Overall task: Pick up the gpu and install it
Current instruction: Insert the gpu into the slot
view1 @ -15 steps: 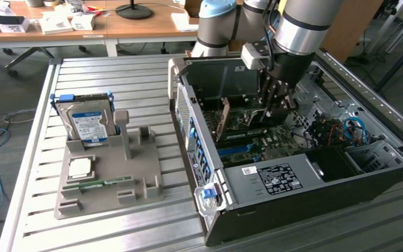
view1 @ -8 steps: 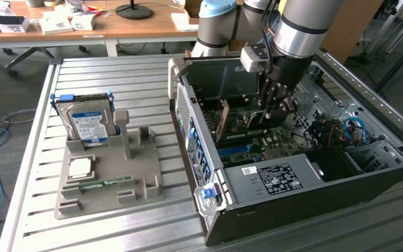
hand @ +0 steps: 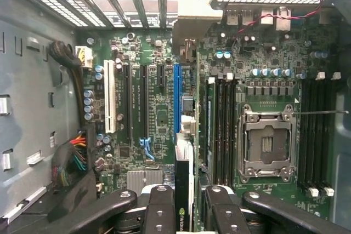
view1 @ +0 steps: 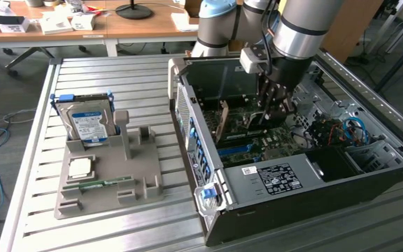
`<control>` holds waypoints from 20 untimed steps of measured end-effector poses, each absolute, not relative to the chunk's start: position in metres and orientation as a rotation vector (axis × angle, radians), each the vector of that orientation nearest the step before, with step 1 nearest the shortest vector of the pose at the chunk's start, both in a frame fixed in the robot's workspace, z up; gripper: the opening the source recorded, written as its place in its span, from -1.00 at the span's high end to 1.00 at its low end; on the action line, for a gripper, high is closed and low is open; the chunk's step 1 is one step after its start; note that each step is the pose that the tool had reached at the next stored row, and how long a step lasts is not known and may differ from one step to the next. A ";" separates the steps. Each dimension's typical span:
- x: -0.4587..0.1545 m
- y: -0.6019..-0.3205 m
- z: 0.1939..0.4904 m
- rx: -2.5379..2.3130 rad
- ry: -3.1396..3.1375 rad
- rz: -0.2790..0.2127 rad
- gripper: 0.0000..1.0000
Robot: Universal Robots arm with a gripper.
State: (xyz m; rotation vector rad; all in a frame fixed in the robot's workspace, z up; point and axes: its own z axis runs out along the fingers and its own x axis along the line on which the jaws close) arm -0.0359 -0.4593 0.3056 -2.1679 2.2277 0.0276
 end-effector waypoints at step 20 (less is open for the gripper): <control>-0.038 -0.462 0.300 -2.167 2.227 0.029 0.47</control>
